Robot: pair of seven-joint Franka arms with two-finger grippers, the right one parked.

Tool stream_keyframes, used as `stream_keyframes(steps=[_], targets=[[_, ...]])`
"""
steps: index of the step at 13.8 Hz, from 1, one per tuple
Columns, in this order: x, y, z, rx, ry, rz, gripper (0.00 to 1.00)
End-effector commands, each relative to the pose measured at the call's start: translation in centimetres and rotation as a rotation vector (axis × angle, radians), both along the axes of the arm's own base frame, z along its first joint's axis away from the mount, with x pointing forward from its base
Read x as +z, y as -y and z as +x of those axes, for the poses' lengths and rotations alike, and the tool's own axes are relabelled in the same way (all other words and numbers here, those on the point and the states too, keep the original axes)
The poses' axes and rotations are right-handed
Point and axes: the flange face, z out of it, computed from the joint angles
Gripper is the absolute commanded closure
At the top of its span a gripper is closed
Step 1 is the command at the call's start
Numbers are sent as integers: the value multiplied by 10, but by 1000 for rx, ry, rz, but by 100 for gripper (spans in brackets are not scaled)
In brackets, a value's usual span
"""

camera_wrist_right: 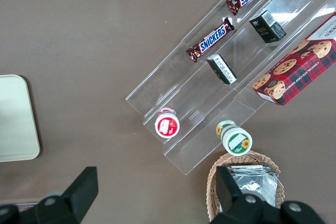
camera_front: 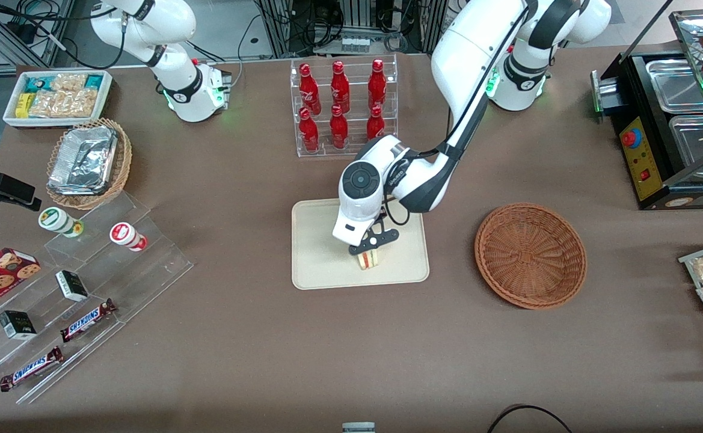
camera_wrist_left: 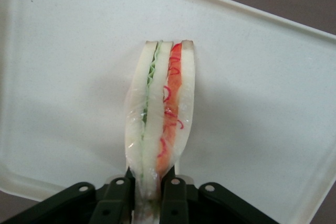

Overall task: Place sandwich from basket to tray
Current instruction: 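Lower the sandwich onto the tray and open the left gripper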

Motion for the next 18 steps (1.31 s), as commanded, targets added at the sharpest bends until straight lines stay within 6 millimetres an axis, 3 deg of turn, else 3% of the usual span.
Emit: stream_keyframes(steps=[1, 4, 8, 11, 13, 15, 18], targets=[[4, 9, 1, 12, 28, 1, 0], [40, 7, 4, 6, 40, -12, 0], [112, 9, 15, -10, 11, 9, 0], [141, 2, 14, -57, -3, 22, 0], [156, -16, 21, -121, -12, 33, 0], [158, -38, 27, -152, -40, 93, 0], [170, -98, 49, -138, -90, 113, 0]])
